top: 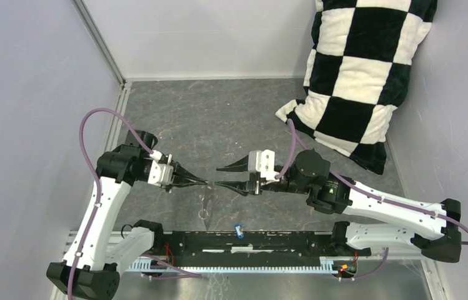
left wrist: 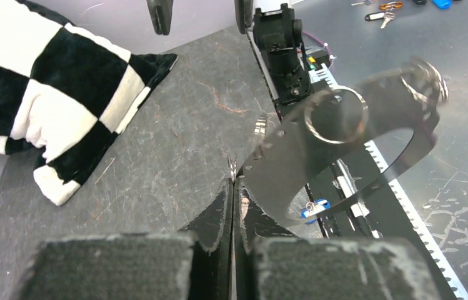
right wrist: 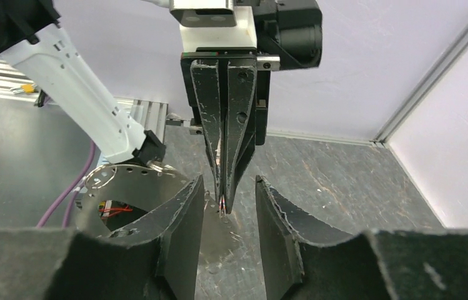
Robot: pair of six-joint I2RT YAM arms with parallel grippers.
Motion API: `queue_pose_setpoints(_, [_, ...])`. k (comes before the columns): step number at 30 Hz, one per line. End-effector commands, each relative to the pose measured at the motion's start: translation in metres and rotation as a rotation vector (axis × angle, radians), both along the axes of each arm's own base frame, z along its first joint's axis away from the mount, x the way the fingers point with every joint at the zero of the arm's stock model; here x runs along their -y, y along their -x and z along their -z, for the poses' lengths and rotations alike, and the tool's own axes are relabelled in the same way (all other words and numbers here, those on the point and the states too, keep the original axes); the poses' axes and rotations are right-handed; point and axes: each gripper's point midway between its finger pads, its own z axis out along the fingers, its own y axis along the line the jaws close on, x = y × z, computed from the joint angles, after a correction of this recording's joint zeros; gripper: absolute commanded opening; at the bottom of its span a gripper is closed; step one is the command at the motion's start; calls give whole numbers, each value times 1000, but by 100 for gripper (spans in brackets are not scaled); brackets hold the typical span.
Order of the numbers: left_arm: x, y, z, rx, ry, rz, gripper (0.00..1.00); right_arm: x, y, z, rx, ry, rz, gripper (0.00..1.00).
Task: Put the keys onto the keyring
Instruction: Adjust the keyring.
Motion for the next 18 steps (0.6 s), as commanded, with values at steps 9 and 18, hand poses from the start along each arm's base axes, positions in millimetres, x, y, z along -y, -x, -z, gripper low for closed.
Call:
queue_pose_setpoints(9, [4, 14, -33, 45, 176, 58, 2, -4, -3, 2, 85, 61, 24, 34])
queue_pose_setpoints(18, [8, 10, -22, 43, 179, 75, 2, -20, -14, 24, 39, 129, 14, 31])
